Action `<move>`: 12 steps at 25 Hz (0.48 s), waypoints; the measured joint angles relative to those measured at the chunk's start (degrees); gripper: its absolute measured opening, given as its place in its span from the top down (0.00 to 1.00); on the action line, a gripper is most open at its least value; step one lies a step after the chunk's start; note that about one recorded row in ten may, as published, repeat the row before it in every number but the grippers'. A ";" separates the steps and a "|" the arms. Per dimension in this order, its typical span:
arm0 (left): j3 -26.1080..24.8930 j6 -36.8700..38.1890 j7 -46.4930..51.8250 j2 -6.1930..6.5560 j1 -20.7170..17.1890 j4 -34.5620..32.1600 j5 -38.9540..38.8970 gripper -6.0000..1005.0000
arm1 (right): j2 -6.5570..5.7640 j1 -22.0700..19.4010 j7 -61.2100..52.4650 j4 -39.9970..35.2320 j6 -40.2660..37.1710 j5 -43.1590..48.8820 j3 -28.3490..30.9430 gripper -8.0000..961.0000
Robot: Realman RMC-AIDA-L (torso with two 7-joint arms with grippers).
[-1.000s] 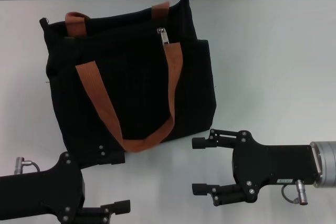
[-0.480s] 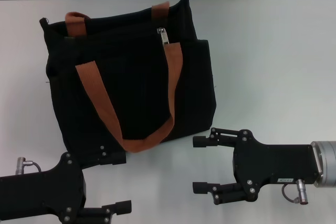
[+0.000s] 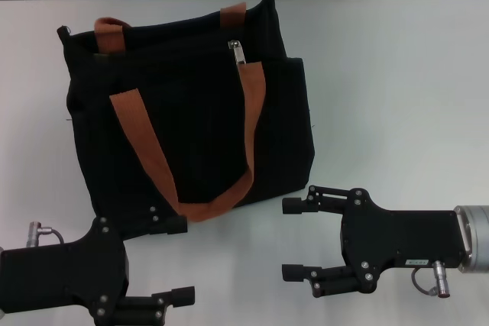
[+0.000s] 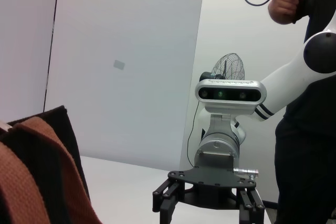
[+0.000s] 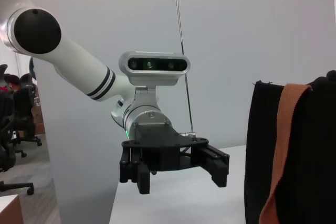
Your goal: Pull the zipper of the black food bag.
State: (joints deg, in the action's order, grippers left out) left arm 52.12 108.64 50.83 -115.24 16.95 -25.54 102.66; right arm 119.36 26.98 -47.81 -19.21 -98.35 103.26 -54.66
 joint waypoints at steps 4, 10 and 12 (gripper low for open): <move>0.00 -0.01 0.00 0.01 0.15 0.01 0.01 0.17 | 0.00 -0.01 0.00 -0.04 0.12 0.00 0.00 0.15; 0.00 -0.02 0.09 0.02 0.36 0.05 0.00 0.17 | 0.00 0.07 0.00 -0.16 0.20 0.00 0.00 0.15; 0.00 -0.02 0.10 0.02 0.42 0.05 0.00 0.17 | 0.00 0.12 0.00 -0.16 0.22 0.00 0.00 0.15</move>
State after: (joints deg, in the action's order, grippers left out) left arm 52.12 108.62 50.93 -115.22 17.37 -25.48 102.66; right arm 119.35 27.10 -47.81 -19.37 -98.13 103.26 -54.66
